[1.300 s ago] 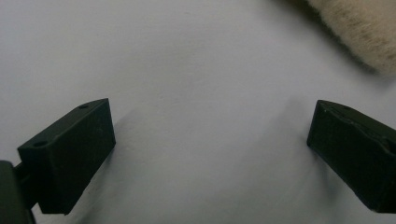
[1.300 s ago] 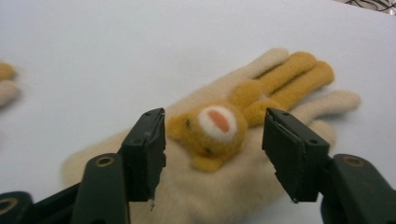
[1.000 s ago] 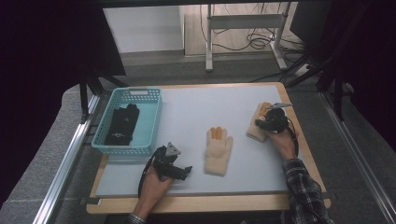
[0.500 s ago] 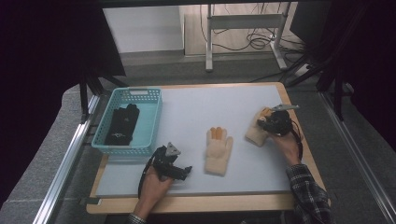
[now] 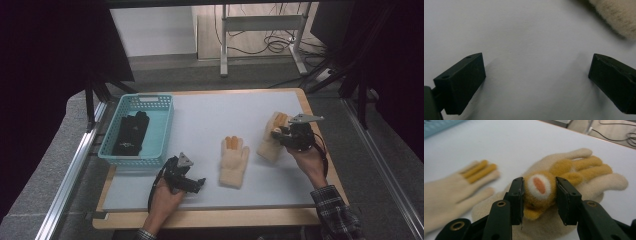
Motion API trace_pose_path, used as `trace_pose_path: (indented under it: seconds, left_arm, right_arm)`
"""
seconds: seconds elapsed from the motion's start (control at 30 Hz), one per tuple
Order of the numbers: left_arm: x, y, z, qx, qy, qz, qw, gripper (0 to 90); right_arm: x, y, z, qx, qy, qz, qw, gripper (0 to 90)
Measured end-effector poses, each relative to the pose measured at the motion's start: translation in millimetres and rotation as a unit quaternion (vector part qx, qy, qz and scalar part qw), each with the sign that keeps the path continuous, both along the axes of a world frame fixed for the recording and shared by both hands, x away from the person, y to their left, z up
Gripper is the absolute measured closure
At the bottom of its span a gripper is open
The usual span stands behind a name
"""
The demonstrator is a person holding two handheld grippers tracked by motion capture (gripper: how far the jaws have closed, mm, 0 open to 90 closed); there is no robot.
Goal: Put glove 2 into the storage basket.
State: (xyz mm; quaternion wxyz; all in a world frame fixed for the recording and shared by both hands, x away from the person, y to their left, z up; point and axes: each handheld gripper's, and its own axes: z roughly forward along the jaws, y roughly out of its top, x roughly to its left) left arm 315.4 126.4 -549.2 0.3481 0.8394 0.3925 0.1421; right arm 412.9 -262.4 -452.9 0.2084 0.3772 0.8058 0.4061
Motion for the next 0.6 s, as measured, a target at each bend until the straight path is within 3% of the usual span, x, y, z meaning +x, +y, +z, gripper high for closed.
trace_pose_path:
  seconds: [0.1,0.3,0.6]
  left_arm:
    - [0.0,0.0,0.0,0.0,0.0,0.0,1.0,1.0]
    - [0.1,0.0,-0.1,0.0,-0.001,0.0,1.0,1.0]
    - [0.1,0.0,0.0,-0.001,-0.001,0.0,1.0,1.0]
  right_arm:
    - [-8.8,9.0,5.8,0.012,0.0,0.021,0.9997,59.3]
    - [-26.6,33.8,14.3,0.014,-0.003,0.068,0.9976,59.3]
    - [-52.9,80.0,14.4,0.003,0.004,0.139,0.9902,59.2]
